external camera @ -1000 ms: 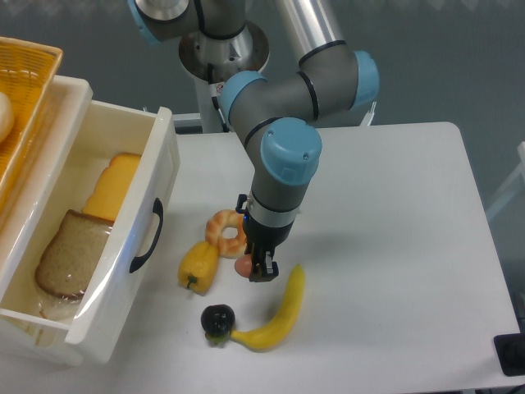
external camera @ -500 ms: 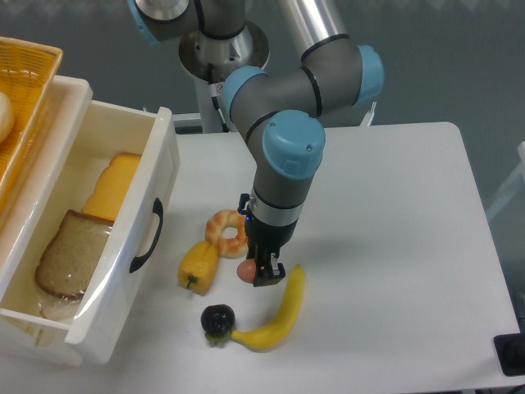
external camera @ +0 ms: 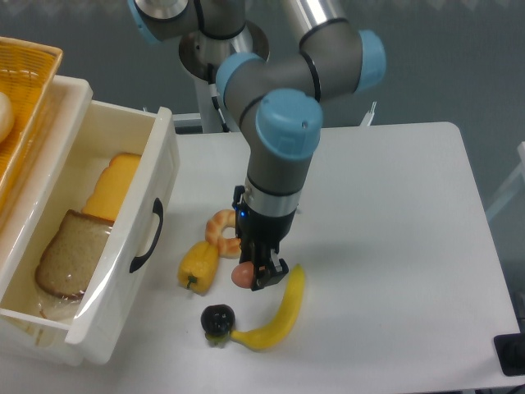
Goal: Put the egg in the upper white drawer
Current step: 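Lift the egg and carry it over the open white drawer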
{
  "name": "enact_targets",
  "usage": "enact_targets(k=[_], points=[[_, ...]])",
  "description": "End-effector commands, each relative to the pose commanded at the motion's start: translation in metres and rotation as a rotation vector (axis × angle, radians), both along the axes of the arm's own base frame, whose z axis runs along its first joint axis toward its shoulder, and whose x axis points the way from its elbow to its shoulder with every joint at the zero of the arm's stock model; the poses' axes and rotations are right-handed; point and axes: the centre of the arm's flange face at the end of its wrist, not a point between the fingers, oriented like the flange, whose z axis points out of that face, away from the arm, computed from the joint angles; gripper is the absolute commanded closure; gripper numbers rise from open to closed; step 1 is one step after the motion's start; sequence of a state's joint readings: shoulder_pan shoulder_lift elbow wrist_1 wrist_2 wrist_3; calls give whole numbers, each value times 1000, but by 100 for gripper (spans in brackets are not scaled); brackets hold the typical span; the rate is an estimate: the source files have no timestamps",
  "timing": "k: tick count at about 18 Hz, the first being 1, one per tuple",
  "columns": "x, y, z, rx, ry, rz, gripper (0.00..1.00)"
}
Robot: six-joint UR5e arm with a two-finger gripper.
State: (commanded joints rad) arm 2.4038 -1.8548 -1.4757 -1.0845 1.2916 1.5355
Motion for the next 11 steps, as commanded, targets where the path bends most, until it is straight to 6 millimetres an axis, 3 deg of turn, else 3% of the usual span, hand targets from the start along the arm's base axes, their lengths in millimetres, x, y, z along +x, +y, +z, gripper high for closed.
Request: enact_targets(k=[5, 11], points=[[32, -12, 56, 74, 25, 31, 86], [80, 0, 69, 89, 28, -21, 86]])
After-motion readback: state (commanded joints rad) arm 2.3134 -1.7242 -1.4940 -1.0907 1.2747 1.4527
